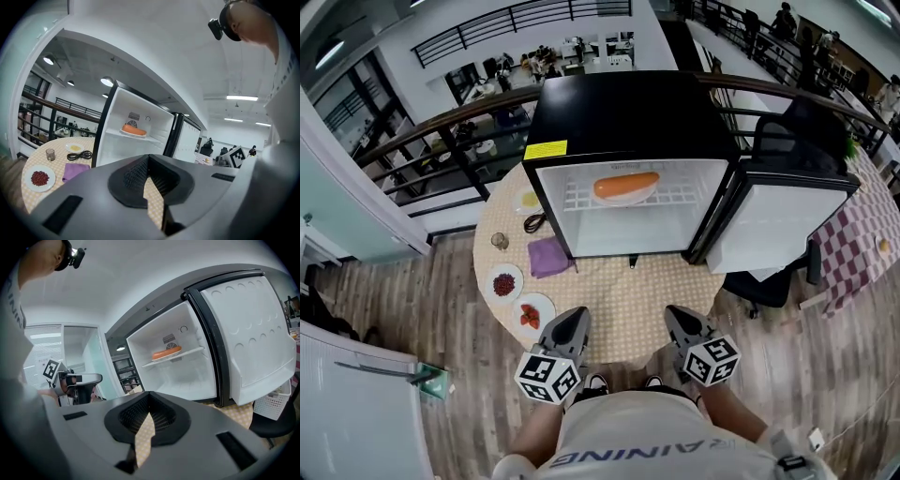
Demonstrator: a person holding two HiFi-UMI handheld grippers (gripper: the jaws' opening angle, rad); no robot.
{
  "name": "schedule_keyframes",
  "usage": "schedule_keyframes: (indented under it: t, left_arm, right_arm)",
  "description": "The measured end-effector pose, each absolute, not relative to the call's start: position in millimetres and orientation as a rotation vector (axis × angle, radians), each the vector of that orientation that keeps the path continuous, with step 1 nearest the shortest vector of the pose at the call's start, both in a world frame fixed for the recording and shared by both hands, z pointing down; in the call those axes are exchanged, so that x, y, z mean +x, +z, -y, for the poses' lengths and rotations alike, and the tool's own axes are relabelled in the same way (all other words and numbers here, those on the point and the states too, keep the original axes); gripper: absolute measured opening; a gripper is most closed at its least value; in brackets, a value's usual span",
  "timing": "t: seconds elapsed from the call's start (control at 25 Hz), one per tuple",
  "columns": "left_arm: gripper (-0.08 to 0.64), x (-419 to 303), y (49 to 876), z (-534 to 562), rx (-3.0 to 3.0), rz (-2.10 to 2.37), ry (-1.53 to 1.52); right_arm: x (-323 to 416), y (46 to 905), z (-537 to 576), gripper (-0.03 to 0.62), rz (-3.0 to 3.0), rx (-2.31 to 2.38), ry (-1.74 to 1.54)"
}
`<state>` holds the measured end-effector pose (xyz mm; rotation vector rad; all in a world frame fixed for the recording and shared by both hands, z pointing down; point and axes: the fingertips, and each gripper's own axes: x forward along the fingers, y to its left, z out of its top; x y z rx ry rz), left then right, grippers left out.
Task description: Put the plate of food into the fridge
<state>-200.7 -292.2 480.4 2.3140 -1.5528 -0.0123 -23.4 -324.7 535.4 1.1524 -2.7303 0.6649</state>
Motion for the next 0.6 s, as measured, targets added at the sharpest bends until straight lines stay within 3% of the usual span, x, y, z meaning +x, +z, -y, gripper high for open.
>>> schedule_keyframes:
  t: [0.6]
  left_arm:
    - [0.009,-219.6,473.9,274.5,2.284,1.579,-0.081]
  right_arm:
    - [-38.9,512.4,312.5,0.021,2.781,1.159,0.521]
